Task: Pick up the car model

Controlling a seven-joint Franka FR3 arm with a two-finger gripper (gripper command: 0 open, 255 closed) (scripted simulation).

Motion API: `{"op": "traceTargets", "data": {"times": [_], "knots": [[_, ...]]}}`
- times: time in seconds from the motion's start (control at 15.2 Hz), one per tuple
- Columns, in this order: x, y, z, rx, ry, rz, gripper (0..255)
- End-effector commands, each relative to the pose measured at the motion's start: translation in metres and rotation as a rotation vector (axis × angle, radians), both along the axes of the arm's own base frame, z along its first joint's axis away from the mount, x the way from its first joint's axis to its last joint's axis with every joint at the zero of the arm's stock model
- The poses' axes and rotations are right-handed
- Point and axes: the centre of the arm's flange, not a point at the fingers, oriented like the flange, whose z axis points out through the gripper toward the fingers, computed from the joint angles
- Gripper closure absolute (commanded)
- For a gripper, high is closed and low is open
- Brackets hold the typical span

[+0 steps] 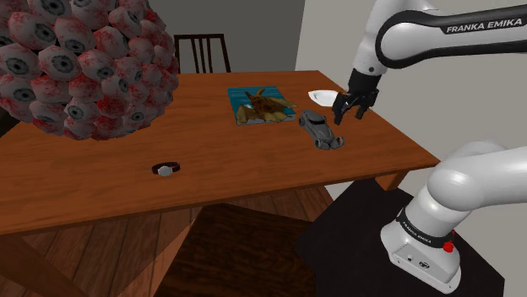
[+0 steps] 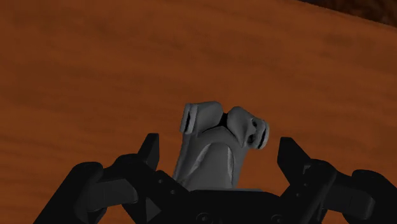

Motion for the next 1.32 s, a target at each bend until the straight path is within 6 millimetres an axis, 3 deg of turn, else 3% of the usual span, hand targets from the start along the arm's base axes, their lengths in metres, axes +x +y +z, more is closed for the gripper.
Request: {"op": "traceTargets", "data": {"times": [0.0, 0.13, 0.73, 0.79, 1.25], "knots": [[0.002, -0.011, -0.020, -0.021, -0.010, -0.105, 0], [0.004, -0.019, -0.042, -0.040, -0.017, -0.199, 0], [0.004, -0.019, -0.082, -0.040, -0.017, -0.199, 0], [0.004, -0.019, -0.083, -0.040, -0.017, -0.199, 255], [0.003, -0.019, -0.082, -0.040, -0.017, -0.199, 255]]}}
